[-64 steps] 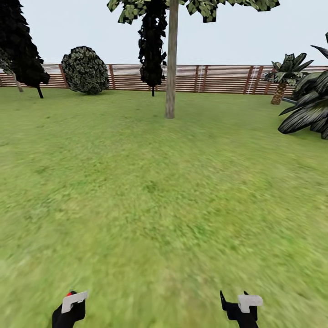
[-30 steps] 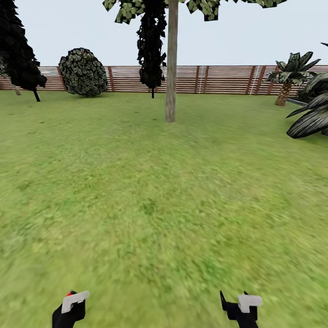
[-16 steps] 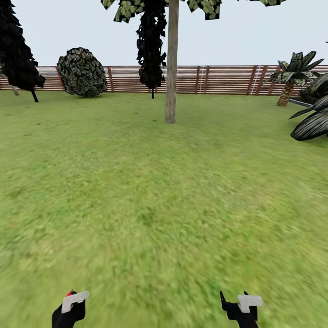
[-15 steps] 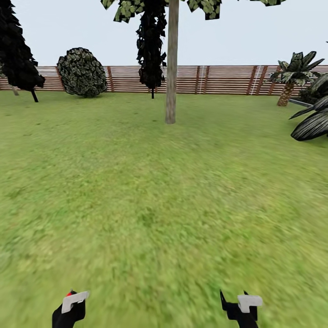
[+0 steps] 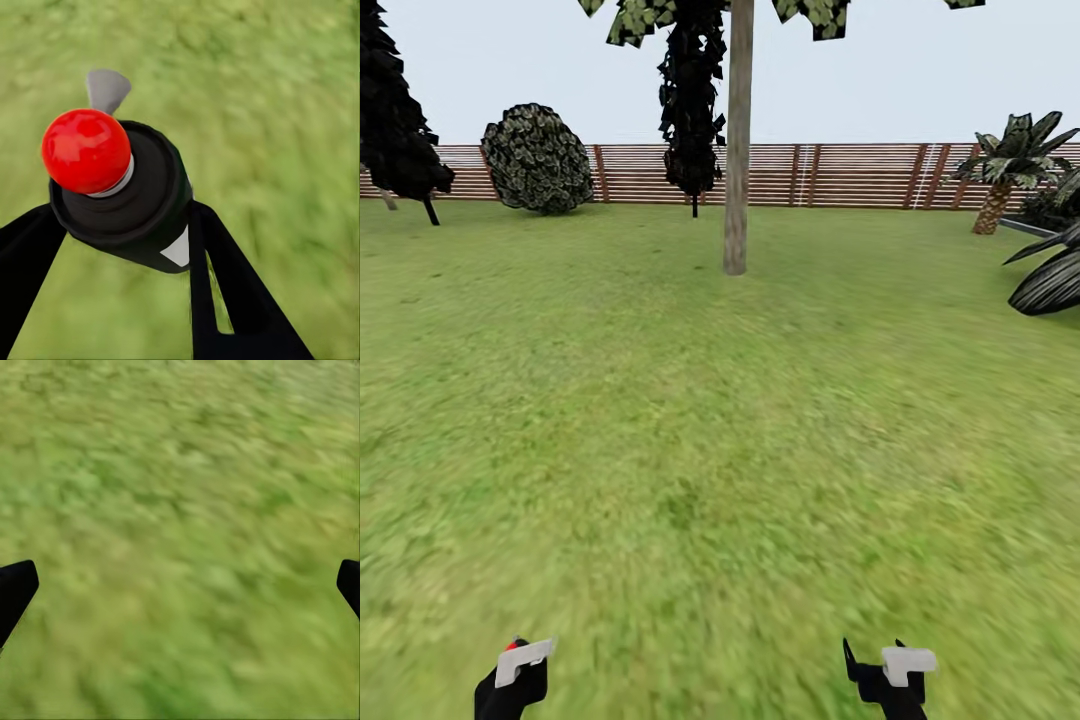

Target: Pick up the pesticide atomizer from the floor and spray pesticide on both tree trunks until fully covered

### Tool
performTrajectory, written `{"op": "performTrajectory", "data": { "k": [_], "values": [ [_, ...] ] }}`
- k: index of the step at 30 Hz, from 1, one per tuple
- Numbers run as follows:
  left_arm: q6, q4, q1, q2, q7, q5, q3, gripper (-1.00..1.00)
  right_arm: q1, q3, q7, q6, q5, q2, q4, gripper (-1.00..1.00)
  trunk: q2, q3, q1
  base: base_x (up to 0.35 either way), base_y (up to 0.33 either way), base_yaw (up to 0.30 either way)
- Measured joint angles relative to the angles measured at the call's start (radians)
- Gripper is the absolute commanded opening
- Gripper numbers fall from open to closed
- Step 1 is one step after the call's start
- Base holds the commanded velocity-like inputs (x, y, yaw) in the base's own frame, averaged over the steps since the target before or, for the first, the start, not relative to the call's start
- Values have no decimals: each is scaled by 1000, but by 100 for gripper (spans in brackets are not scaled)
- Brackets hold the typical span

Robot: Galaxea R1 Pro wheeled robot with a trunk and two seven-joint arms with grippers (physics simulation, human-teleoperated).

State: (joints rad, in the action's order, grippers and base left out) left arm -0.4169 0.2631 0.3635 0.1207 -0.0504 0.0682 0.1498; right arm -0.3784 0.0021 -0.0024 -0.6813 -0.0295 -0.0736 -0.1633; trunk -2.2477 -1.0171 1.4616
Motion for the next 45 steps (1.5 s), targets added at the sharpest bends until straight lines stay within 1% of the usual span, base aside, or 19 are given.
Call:
{"op": "performTrajectory", "data": {
  "k": [13,22,45],
  "values": [
    [0,0,-1,-1,0,0,0,-100,0,0,1,0,0,0,0,100,0,0,0,339,0,-2],
    [0,0,0,0,0,-1,0,-100,0,0,0,0,0,0,0,100,0,0,0,338,0,-117],
    [0,0,0,0,0,-1,0,-100,0,0,1,0,0,0,0,100,0,0,0,339,0,-2]
  ]
}}
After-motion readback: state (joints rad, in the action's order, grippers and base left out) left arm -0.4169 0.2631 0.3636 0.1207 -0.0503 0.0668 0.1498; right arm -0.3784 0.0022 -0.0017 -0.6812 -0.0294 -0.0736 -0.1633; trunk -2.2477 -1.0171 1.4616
